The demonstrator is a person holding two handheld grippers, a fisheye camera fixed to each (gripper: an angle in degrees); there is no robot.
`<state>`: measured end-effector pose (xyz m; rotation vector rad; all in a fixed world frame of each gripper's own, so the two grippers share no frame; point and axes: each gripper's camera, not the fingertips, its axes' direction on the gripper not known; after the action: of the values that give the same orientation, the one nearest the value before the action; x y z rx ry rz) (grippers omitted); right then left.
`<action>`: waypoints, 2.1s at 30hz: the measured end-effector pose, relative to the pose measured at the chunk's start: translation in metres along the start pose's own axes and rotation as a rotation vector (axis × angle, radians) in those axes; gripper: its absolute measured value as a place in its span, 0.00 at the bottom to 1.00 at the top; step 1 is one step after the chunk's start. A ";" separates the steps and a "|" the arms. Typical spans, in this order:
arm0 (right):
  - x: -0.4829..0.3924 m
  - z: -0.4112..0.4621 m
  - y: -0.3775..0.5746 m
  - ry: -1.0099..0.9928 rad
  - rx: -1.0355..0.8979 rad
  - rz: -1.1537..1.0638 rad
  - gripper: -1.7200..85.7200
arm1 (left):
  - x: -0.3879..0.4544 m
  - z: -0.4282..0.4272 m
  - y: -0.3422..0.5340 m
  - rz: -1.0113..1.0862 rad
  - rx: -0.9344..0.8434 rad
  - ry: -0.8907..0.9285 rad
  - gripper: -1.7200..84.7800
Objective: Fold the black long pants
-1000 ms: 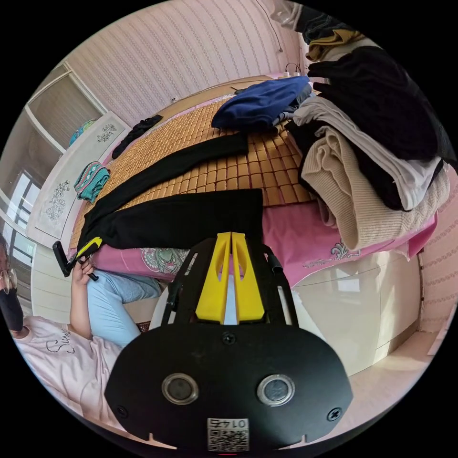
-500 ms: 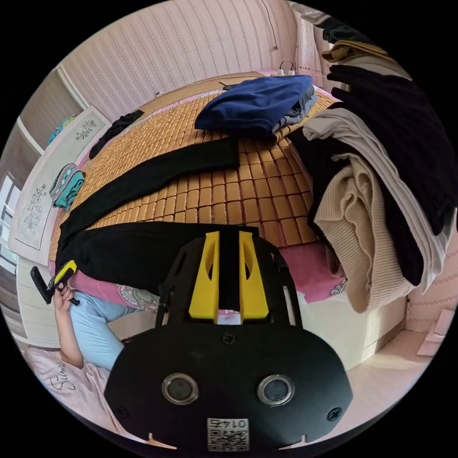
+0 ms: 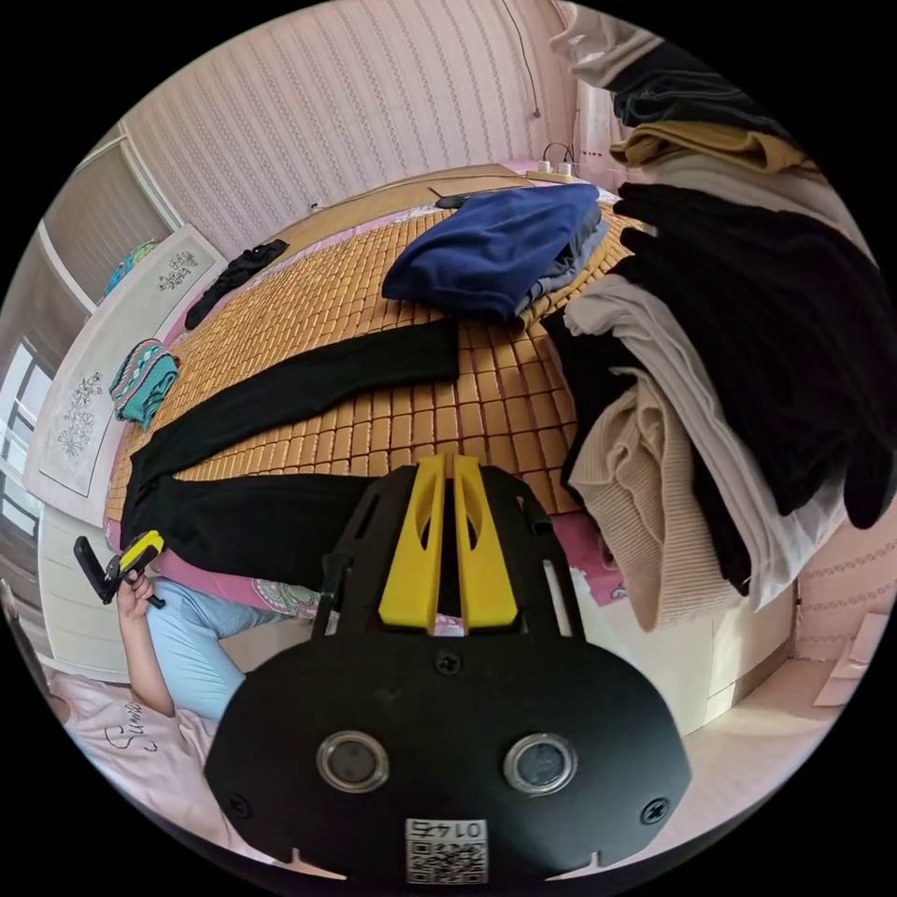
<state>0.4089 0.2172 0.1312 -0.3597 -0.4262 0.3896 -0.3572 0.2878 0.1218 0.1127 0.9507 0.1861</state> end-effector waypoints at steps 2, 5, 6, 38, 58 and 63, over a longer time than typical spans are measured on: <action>0.001 0.009 0.006 -0.020 -0.027 0.011 0.12 | 0.001 0.002 -0.001 -0.008 -0.002 0.005 0.02; 0.003 0.018 0.018 0.002 -0.049 0.035 0.13 | 0.001 0.003 -0.002 -0.025 -0.003 0.019 0.02; 0.003 0.020 0.022 0.013 -0.052 0.040 0.11 | 0.002 0.002 -0.003 -0.026 -0.002 0.019 0.02; 0.040 -0.008 0.047 0.014 0.216 0.195 0.12 | 0.016 -0.061 -0.007 -0.078 0.312 0.043 0.01; 0.038 0.032 0.046 -0.030 0.089 0.227 0.01 | 0.036 -0.027 -0.046 -0.078 -0.008 -0.072 0.01; 0.024 0.047 0.034 -0.016 0.068 0.222 0.01 | 0.050 -0.033 -0.047 0.017 -0.095 -0.014 0.01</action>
<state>0.3972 0.2694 0.1652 -0.3388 -0.3883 0.6223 -0.3508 0.2531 0.0546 0.0344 0.9261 0.2450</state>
